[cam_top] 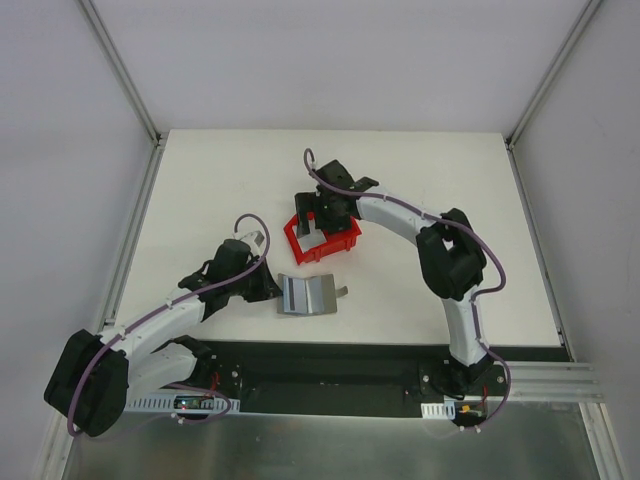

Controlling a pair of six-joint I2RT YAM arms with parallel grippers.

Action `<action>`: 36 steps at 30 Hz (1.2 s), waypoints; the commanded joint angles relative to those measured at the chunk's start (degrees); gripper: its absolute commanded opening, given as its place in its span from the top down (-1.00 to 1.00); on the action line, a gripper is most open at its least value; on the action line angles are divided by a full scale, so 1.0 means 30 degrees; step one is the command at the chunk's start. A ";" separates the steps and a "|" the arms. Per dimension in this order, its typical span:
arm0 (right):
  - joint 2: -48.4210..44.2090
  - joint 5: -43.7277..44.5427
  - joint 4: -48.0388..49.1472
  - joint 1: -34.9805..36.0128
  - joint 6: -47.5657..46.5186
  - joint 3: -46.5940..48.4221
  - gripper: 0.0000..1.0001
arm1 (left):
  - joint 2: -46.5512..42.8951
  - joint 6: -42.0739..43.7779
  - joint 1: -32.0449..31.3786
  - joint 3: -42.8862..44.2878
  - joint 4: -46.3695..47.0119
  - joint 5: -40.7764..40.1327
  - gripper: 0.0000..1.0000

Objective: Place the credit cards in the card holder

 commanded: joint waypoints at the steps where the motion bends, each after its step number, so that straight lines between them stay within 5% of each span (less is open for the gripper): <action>1: 0.0403 -0.0919 0.0551 -0.0247 -0.0338 0.0874 -0.98 | 0.0208 0.0561 0.0077 0.0514 0.0472 0.0294 1.00; 8: 0.0992 -0.2240 0.0755 -0.0481 -0.0104 0.0993 -0.96 | 0.0384 0.0679 0.0077 0.0544 0.0501 0.0353 1.00; 36: -0.1177 -0.3588 0.2367 -0.0950 0.0511 -0.0766 -0.22 | 0.1438 0.0972 0.0077 0.0690 0.0941 0.0791 1.00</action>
